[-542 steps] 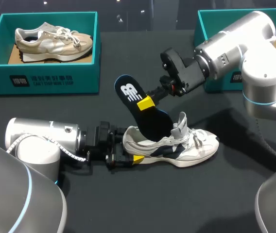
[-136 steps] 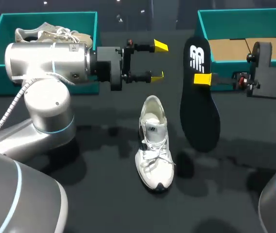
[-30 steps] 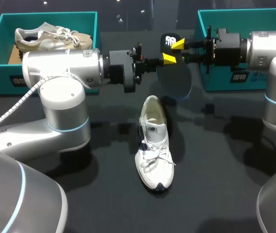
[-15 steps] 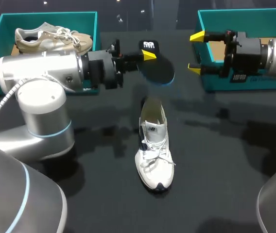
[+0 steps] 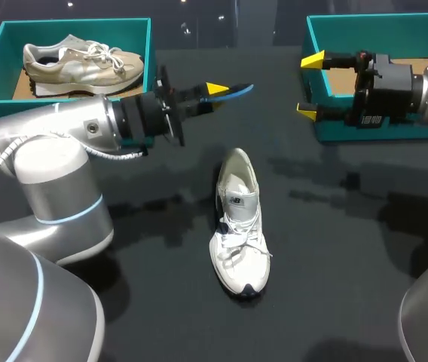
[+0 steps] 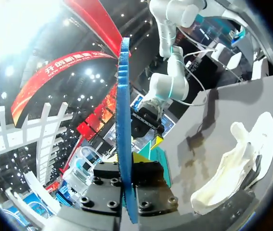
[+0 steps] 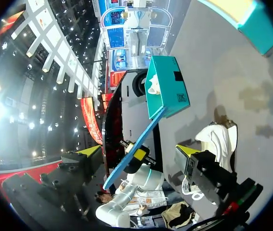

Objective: Take the shoe out of the shoebox, open the shoe tongue, remove and reinsert the insole, then place the shoe into the shoebox

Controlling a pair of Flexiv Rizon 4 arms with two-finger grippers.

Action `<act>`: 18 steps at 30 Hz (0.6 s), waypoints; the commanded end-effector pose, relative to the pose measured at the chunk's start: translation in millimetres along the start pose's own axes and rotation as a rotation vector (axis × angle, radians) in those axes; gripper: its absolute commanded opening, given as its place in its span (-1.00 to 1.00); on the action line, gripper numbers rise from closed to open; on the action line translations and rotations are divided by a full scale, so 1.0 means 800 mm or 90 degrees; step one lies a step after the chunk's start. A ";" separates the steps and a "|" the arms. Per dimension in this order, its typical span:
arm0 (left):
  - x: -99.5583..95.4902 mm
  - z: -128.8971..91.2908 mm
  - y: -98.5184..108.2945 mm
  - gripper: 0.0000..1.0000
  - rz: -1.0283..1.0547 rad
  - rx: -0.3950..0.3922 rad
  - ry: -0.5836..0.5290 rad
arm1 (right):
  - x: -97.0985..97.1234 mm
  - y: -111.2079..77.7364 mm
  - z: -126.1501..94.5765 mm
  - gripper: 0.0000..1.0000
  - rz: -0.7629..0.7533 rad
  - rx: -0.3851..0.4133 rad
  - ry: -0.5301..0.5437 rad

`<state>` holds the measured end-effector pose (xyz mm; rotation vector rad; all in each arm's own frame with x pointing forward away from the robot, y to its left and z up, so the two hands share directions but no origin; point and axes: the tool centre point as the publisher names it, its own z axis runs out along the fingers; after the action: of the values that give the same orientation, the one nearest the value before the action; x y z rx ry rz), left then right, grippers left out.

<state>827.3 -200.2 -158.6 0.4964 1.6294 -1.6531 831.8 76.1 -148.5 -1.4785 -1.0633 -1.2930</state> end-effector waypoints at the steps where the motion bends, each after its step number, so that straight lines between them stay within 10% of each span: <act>1: 0.003 0.003 -0.002 -1.00 -0.031 -0.002 -0.015 | 0.000 0.000 0.001 1.00 0.000 0.000 -0.002; 18: -0.021 0.011 -0.017 -1.00 -0.252 -0.122 0.029 | 0.000 0.000 0.001 1.00 0.000 0.000 -0.002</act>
<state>830.1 -209.5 -143.2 0.1216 1.8972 -1.8010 831.9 76.0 -148.3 -1.4793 -1.0642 -1.2915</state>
